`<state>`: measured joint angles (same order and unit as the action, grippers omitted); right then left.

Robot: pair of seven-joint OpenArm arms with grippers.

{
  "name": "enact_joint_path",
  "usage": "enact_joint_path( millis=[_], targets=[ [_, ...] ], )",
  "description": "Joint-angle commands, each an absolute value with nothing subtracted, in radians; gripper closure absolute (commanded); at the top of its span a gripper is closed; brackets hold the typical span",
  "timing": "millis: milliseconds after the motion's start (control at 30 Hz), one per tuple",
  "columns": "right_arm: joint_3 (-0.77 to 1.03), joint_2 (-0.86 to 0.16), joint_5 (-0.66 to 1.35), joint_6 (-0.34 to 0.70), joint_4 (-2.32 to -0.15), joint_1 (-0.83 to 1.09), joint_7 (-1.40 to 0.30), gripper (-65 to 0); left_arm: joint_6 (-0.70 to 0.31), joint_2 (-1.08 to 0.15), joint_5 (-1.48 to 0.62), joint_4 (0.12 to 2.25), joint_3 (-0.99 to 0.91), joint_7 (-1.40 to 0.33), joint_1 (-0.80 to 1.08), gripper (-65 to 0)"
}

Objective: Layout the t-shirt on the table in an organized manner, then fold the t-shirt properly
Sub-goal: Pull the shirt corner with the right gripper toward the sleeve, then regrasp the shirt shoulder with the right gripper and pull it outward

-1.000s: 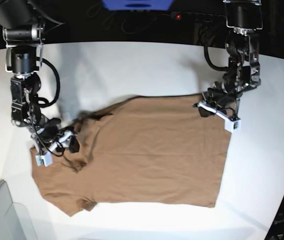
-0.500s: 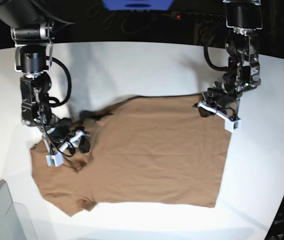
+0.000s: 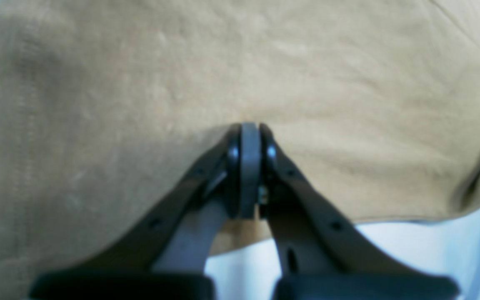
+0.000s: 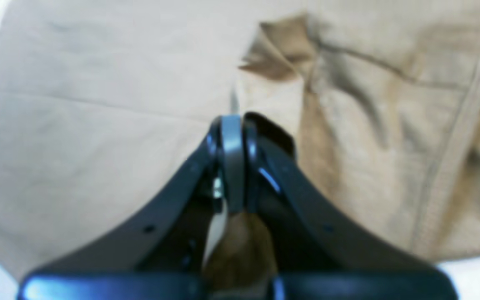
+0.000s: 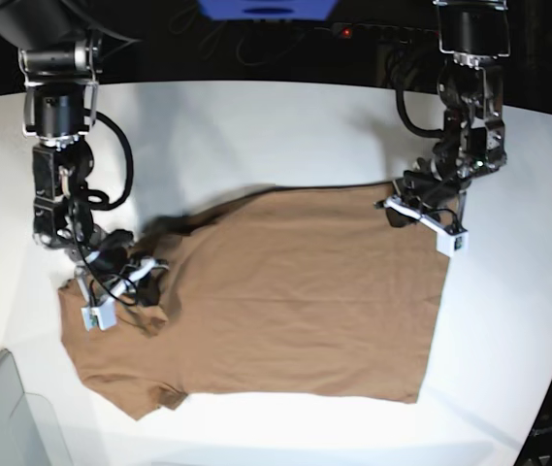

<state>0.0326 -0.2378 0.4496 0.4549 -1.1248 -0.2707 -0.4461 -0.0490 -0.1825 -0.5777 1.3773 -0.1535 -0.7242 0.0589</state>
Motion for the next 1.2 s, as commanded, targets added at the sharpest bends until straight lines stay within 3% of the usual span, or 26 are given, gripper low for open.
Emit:
enact_joint_path(
  millis=[0,133,367,733,967,1167],
  targets=[
    [0.039,-0.254,0.463,0.463,-1.178,-0.266,-0.423,0.0,-0.005,-0.189,-0.519,1.365,-0.153,-0.799,0.079,0.0],
    [0.053,-0.259,0.463,0.461,-1.359,-0.145,-0.423,0.0,-0.005,-0.191,-0.519,1.365,-0.153,-0.799,0.077,0.0],
    [0.242,-0.197,0.464,0.461,-1.606,0.108,-0.423,0.0,-0.005,-0.188,-0.519,1.365,-0.153,-0.799,0.076,0.0],
    [0.337,-0.058,0.46,0.458,-1.759,0.389,-0.421,0.0,-0.005,-0.188,-0.519,1.365,-0.15,-0.799,0.081,0.0],
    [0.335,-0.033,0.46,0.179,-1.724,0.404,-0.421,0.0,-0.005,-0.191,-0.519,1.402,-0.153,-0.799,0.12,0.0],
    [0.335,-0.038,0.46,0.168,-1.727,0.423,-0.423,-1.0,-0.005,-0.197,-0.519,1.509,-0.154,-0.809,0.17,0.0]
  ],
)
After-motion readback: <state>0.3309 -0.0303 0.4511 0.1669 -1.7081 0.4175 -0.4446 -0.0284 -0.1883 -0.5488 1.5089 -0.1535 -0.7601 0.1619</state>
